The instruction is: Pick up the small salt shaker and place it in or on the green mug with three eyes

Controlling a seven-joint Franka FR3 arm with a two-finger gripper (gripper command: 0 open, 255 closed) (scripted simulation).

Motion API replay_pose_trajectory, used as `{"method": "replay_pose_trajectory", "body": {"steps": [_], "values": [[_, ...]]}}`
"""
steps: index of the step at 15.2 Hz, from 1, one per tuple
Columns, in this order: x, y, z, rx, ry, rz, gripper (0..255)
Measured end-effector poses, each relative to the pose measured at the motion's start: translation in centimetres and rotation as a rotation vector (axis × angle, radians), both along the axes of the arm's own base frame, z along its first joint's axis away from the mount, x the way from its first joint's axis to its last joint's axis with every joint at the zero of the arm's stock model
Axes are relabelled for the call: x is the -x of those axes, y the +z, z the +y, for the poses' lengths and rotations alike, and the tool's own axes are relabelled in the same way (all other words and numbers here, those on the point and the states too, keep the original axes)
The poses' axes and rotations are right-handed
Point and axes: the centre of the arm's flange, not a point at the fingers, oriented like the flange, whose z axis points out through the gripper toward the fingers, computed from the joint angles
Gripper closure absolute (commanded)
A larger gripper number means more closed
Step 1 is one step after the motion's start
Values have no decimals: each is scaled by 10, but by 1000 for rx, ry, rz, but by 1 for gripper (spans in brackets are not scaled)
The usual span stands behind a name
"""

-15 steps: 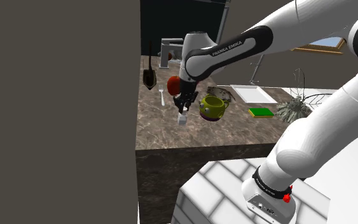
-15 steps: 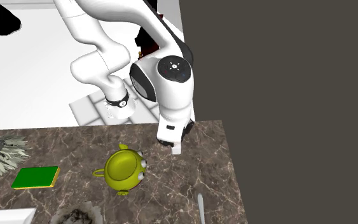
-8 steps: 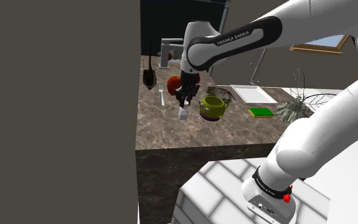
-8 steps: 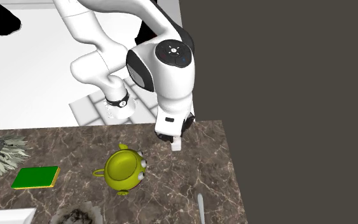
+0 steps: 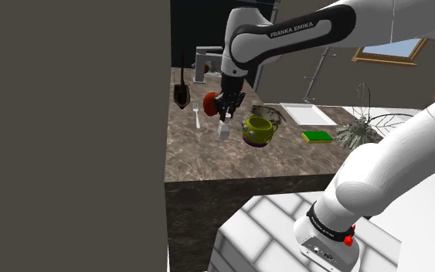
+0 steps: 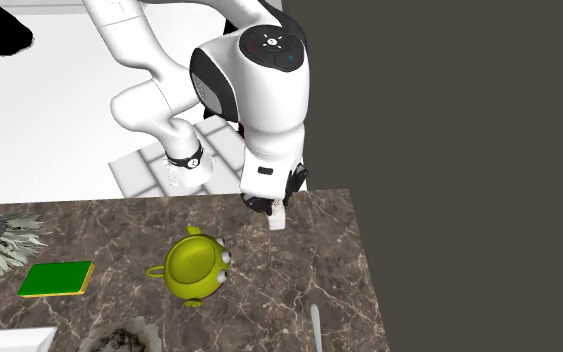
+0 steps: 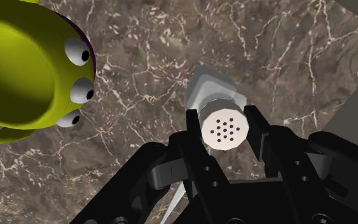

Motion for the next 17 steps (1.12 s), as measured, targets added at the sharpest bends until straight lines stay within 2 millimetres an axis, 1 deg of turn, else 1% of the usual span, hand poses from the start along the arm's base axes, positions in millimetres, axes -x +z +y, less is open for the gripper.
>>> {"method": "replay_pose_trajectory", "body": {"steps": [13, 15, 16, 17], "values": [[0, 70, 1, 0, 0, 0, 255], [0, 78, 1, 0, 0, 0, 255], [0, 81, -4, 0, 0, 0, 255], [3, 86, -14, 0, -1, 0, 255]]}}
